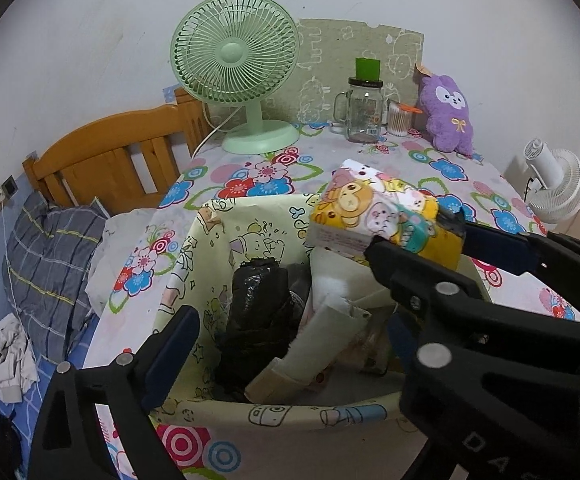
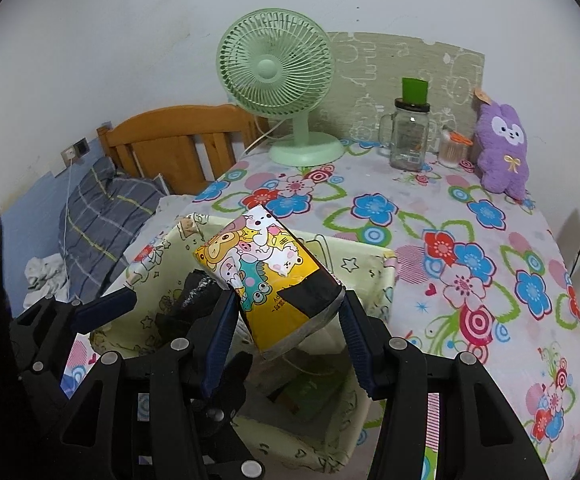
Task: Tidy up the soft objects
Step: 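Open both tools to drop the snack bag and cloth into the box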
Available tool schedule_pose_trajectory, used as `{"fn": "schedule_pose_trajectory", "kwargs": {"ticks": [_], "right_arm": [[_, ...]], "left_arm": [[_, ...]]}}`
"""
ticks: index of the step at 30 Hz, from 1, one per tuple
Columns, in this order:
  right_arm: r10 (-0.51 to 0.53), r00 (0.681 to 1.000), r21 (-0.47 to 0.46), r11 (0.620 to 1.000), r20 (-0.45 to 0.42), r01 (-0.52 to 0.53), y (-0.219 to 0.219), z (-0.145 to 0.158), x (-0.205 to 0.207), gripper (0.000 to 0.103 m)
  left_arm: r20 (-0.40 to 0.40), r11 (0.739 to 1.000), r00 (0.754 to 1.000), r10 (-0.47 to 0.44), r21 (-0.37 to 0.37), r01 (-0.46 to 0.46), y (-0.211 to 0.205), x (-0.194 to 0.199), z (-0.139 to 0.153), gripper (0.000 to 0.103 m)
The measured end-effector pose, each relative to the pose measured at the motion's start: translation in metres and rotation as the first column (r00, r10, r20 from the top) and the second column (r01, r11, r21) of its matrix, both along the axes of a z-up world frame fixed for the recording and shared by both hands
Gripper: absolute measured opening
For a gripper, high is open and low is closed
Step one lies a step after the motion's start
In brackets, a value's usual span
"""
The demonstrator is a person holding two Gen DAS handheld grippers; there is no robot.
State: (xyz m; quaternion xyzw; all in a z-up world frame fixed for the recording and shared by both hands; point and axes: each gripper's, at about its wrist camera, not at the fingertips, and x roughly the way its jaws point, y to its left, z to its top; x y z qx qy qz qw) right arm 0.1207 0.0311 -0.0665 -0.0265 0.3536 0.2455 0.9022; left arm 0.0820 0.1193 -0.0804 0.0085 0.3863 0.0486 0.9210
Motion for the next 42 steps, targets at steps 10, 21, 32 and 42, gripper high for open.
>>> {"fn": "schedule_pose_trajectory", "kwargs": {"ticks": [10, 21, 32, 42], "right_arm": [[0.060, 0.998, 0.003, 0.998, -0.007, -0.060, 0.022, -0.005, 0.018, 0.058], [0.104, 0.994, -0.026, 0.994, 0.044, -0.103, 0.032, -0.004, 0.023, 0.084], [-0.009, 1.000, -0.036, 0.999, 0.000, 0.009, 0.004, -0.002, 0.016, 0.085], [-0.087, 0.996, -0.005, 0.996, 0.008, 0.087, -0.040, 0.012, -0.001, 0.085]], "left_arm": [[0.022, 1.000, 1.000, 0.018, 0.013, -0.019, 0.014, 0.008, 0.003, 0.101], [0.006, 0.999, 0.999, 0.040, 0.012, -0.040, 0.020, 0.015, 0.000, 0.101], [0.008, 0.999, 1.000, -0.008, -0.033, 0.008, -0.003, 0.012, 0.004, 0.102], [0.050, 0.997, 0.996, -0.069, -0.043, 0.071, -0.043, 0.002, 0.022, 0.102]]}}
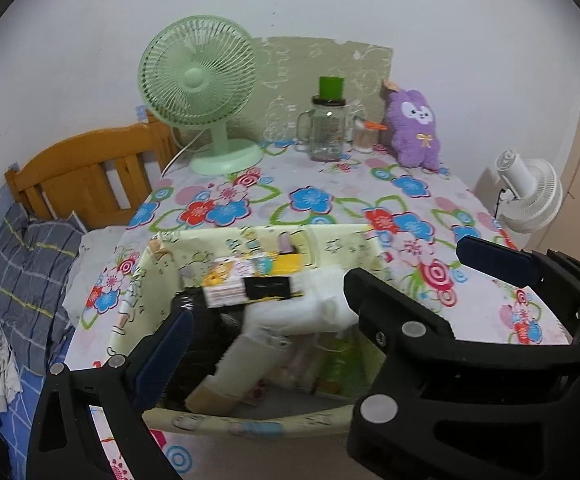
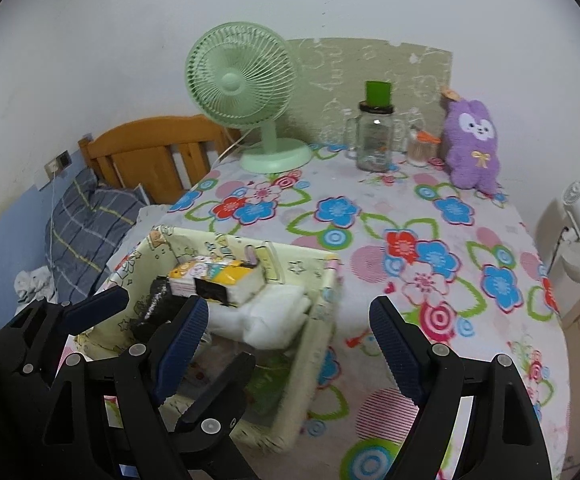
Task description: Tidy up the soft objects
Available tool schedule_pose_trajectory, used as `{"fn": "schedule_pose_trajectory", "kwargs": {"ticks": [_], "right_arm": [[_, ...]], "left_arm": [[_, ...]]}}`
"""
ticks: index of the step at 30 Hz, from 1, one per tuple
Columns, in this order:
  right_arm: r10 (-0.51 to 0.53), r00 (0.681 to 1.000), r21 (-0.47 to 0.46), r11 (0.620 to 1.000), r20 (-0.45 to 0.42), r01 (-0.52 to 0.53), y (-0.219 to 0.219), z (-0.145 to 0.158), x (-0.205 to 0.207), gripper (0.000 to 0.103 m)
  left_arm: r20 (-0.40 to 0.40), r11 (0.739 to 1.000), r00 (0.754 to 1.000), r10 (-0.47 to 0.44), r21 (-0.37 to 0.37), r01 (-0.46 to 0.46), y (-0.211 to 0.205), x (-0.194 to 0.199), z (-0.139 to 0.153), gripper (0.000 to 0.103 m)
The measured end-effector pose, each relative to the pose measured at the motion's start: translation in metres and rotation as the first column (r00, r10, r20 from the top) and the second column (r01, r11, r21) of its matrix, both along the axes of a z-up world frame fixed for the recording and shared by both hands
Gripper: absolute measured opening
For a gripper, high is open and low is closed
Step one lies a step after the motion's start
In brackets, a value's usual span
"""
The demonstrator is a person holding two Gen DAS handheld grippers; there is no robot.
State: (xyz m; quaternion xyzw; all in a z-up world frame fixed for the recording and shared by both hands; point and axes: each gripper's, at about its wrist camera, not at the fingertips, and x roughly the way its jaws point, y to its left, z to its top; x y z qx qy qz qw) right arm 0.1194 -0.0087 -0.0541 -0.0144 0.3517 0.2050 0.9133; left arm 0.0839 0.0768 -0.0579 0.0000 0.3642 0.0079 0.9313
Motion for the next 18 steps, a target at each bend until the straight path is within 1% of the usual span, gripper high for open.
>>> {"fn": "schedule_pose_trajectory", "kwargs": {"ticks": [3, 8, 18], "right_arm": [[-0.030, 1.000, -0.004, 1.000, 0.005, 0.030, -0.012, 0.005, -0.004, 0.085], [-0.068, 0.997, 0.015, 0.998, 0.022, 0.068, -0.035, 0.014, -0.015, 0.085], [-0.142, 0.987, 0.042, 0.989, 0.082, 0.139, -0.081, 0.036, -0.043, 0.085]], "left_arm": [[0.017, 1.000, 1.000, -0.017, 0.011, 0.017, -0.013, -0.005, 0.006, 0.102], [0.044, 0.999, 0.998, -0.039, 0.022, 0.038, -0.031, -0.013, 0.016, 0.102], [0.104, 0.998, 0.992, -0.064, 0.034, 0.061, -0.061, -0.037, 0.040, 0.102]]}}
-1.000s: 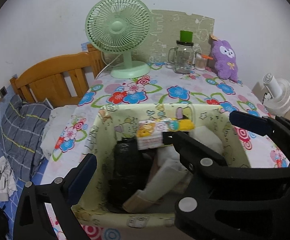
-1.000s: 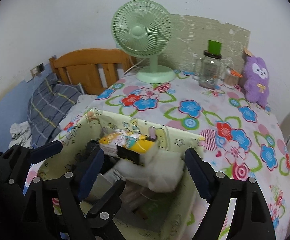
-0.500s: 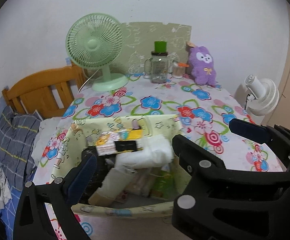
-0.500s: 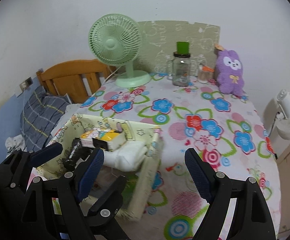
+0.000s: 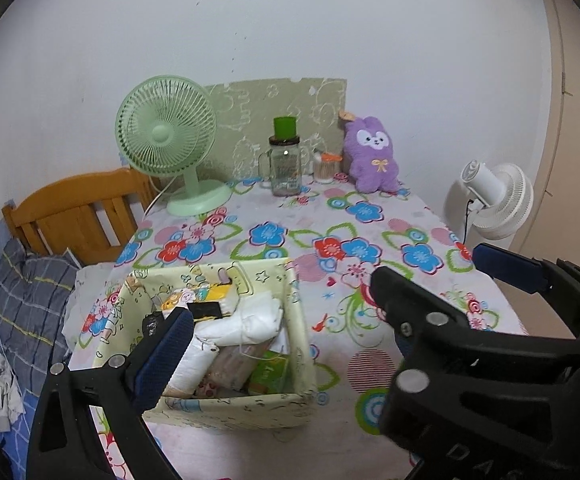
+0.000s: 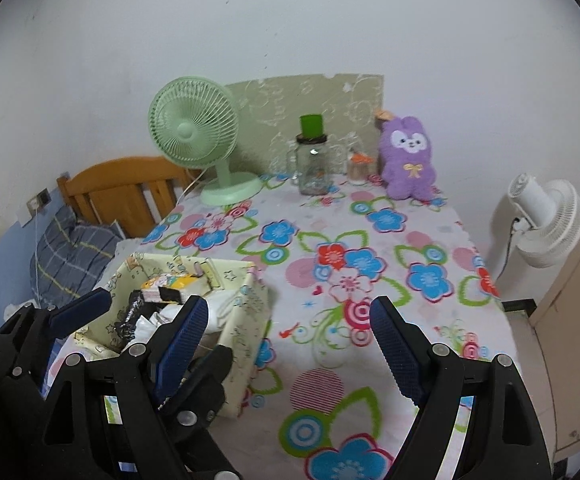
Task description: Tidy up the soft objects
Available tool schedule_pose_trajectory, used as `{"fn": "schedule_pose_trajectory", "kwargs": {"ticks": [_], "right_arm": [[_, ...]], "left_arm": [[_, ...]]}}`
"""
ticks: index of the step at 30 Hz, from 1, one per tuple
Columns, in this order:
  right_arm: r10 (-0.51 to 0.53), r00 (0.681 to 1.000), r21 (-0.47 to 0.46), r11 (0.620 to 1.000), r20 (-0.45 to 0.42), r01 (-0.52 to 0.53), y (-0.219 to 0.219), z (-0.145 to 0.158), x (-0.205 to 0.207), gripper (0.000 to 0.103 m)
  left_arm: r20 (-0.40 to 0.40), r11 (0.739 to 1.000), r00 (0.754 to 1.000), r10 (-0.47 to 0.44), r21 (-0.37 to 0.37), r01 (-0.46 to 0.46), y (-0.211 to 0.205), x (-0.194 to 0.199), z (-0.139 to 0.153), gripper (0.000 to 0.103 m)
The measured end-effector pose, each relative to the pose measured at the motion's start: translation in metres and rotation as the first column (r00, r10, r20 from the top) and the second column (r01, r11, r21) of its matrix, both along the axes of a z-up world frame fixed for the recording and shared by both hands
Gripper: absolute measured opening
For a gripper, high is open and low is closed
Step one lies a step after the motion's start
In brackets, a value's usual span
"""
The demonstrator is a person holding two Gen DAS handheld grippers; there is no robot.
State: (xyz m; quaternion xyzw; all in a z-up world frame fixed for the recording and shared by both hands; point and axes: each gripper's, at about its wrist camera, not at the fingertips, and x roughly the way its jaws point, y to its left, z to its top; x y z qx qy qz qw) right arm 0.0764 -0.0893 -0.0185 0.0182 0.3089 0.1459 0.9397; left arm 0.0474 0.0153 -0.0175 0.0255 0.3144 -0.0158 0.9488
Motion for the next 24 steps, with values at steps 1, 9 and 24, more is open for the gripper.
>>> {"fn": "schedule_pose_trajectory", "kwargs": {"ticks": [1, 9, 24], "right_arm": [[-0.010, 1.000, 0.000, 1.000, 0.007, 0.010, -0.005, 0.002, -0.004, 0.085], [-0.073, 0.995, 0.008, 0.997, 0.063, 0.072, -0.038, 0.018, -0.030, 0.086], [-0.210, 0.968, 0.063, 0.977, 0.140, 0.203, -0.087, 0.042, -0.072, 0.091]], "left_arm": [[0.005, 1.000, 1.000, -0.002, 0.002, 0.002, -0.003, -0.002, 0.002, 0.102], [0.047, 1.000, 0.999, -0.018, 0.013, 0.017, -0.019, -0.022, 0.018, 0.102], [0.144, 1.000, 0.989, 0.018, 0.014, -0.020, -0.014, -0.056, 0.045, 0.103]]}}
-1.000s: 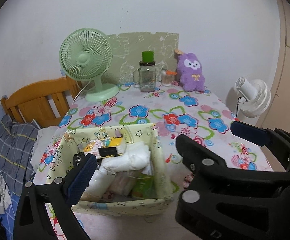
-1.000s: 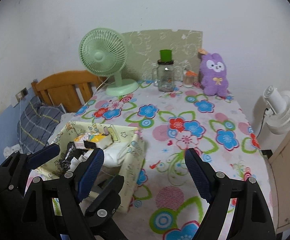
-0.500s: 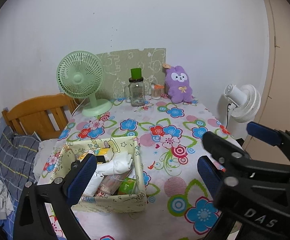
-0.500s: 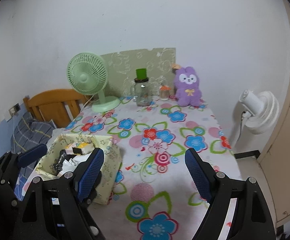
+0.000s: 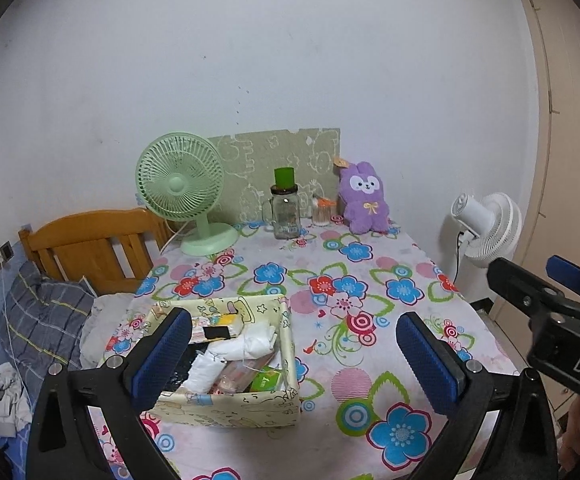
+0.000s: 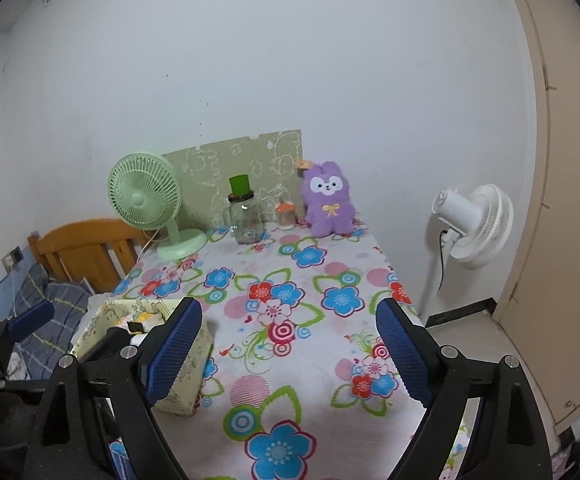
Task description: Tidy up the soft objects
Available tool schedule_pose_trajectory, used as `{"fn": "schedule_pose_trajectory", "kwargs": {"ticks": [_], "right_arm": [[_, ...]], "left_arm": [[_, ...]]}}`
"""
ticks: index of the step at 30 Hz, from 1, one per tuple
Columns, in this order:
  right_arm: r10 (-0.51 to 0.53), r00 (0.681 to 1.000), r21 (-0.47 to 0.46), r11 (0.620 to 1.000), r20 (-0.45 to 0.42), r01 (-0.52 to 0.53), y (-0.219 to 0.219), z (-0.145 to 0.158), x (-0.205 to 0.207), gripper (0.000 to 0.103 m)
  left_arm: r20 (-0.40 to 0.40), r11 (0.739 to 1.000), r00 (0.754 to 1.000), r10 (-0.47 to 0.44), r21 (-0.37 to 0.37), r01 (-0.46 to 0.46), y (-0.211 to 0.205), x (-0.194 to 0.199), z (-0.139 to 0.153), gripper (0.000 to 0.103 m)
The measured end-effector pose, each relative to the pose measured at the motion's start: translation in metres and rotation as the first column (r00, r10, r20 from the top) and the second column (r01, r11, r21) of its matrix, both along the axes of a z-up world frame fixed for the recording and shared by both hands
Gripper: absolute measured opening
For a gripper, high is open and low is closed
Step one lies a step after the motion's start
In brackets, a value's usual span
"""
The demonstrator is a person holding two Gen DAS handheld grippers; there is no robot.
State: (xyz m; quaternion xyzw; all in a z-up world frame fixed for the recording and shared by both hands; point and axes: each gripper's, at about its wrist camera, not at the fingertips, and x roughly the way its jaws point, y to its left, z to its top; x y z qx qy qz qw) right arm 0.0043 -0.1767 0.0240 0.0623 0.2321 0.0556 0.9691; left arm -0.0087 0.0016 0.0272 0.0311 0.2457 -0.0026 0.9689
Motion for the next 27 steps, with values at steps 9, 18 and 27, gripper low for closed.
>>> {"fn": "schedule_pose_trajectory", "kwargs": {"ticks": [9, 18, 27], "right_arm": [[-0.005, 1.000, -0.005, 1.000, 0.027, 0.006, -0.002, 0.007, -0.012, 0.094], [0.008, 0.999, -0.009, 1.000, 0.046, -0.008, 0.004, 0.009, -0.017, 0.099], [0.017, 0.999, -0.028, 0.999, 0.047, -0.015, 0.011, 0.008, -0.014, 0.100]], "left_arm": [[0.017, 1.000, 1.000, 0.020, -0.022, -0.020, 0.011, -0.011, 0.007, 0.103], [0.027, 0.998, 0.998, 0.059, -0.024, -0.058, 0.019, -0.015, 0.008, 0.103], [0.027, 0.997, 0.997, 0.068, -0.040, -0.067, 0.025, -0.015, 0.008, 0.103]]}}
